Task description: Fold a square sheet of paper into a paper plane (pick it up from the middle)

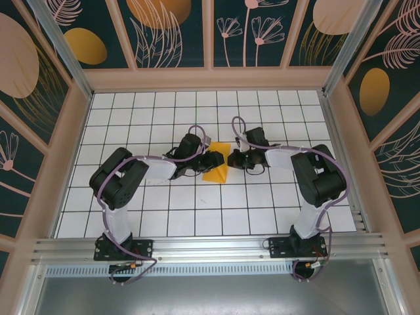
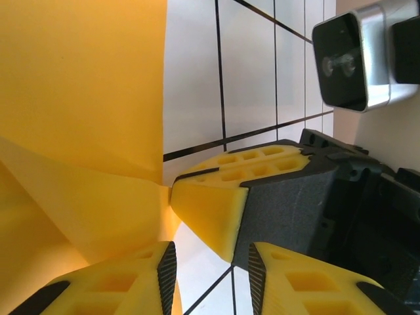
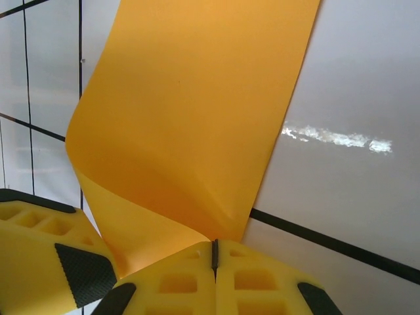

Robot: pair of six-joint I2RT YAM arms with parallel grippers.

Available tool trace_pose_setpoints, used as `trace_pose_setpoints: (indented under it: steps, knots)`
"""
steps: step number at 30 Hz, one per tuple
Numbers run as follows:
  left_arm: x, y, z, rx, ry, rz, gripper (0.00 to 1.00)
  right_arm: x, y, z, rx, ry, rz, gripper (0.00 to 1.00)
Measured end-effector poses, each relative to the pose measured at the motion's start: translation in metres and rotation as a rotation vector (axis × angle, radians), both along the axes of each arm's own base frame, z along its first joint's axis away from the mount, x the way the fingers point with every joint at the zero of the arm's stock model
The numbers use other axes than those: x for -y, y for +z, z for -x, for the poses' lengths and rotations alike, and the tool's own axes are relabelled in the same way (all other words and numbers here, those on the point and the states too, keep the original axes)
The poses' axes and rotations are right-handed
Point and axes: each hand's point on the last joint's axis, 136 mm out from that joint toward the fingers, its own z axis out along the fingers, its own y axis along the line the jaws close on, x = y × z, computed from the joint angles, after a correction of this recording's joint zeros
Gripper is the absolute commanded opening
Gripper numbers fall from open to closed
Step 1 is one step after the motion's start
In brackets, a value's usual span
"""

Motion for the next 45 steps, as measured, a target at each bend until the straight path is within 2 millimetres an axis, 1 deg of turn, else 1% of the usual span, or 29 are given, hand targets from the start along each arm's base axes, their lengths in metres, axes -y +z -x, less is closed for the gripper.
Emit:
trace_pose_setpoints:
  steps: [7, 16, 19, 23, 35, 38, 40, 45]
  knots:
    - [-0.003, -0.011, 0.001, -0.020, 0.008, -0.032, 0.36, -0.002, -0.003, -0.005, -0.003, 0.000, 0.004, 0.03]
    - [-0.004, -0.012, 0.001, -0.024, 0.009, -0.043, 0.35, -0.004, -0.002, -0.012, 0.014, 0.005, 0.013, 0.03]
    - [-0.004, -0.013, 0.000, -0.025, 0.010, -0.044, 0.35, -0.004, -0.005, -0.014, 0.016, 0.007, 0.022, 0.03]
    - [-0.004, -0.015, 0.000, -0.028, 0.011, -0.047, 0.36, -0.004, -0.010, -0.014, 0.009, 0.009, 0.032, 0.03]
    - [-0.005, -0.016, -0.001, -0.028, 0.019, -0.055, 0.35, -0.005, -0.009, -0.015, 0.011, 0.011, 0.039, 0.03]
    - [-0.006, -0.017, -0.002, -0.026, 0.024, -0.059, 0.36, -0.006, -0.009, -0.015, 0.014, 0.011, 0.042, 0.03]
    - [-0.007, -0.018, -0.002, -0.024, 0.030, -0.063, 0.38, -0.006, -0.009, -0.015, 0.016, 0.012, 0.046, 0.03]
    - [-0.014, -0.022, 0.003, -0.030, 0.043, -0.081, 0.42, -0.006, -0.009, -0.015, 0.017, 0.013, 0.049, 0.03]
